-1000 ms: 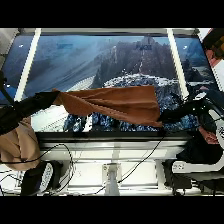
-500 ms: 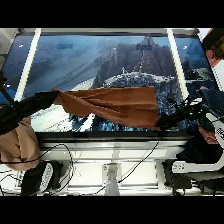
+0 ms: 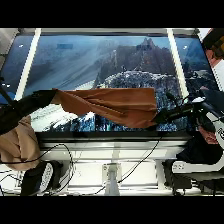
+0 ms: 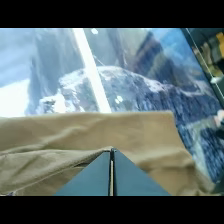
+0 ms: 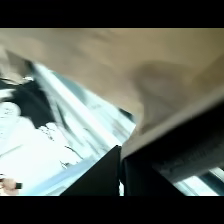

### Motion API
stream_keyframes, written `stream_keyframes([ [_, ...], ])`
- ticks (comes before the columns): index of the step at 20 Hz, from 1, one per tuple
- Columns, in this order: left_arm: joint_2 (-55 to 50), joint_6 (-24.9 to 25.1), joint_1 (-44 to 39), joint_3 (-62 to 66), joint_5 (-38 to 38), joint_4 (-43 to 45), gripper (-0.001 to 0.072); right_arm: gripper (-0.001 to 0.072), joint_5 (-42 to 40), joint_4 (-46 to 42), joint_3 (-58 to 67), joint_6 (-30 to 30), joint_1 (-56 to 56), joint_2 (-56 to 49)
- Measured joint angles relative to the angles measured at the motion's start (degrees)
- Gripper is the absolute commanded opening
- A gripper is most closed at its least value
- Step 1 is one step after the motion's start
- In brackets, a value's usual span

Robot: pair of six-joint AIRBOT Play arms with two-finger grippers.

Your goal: Fold the clothes and pants, and hang the long-sleeved shirts on hangers.

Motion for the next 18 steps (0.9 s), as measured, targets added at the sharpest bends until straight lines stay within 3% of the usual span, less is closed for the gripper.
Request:
stream_keyframes([
  [8,0.13,-0.04,0.07,0.00,15.67,-0.02,0.0014,0.0013,1.90,21.20,10.49,1.20,0.00,0.07],
  [13,-2.12,-0.24,0.04,0.00,28.37,-0.13,0.0013,0.0013,-10.51,27.74,14.36,9.27,0.09,0.07],
  [18,-11.37,-1.22,-0.90,-0.04,31.91,-0.04,0.0012,0.0013,-22.32,28.61,15.21,13.97,2.58,0.07],
])
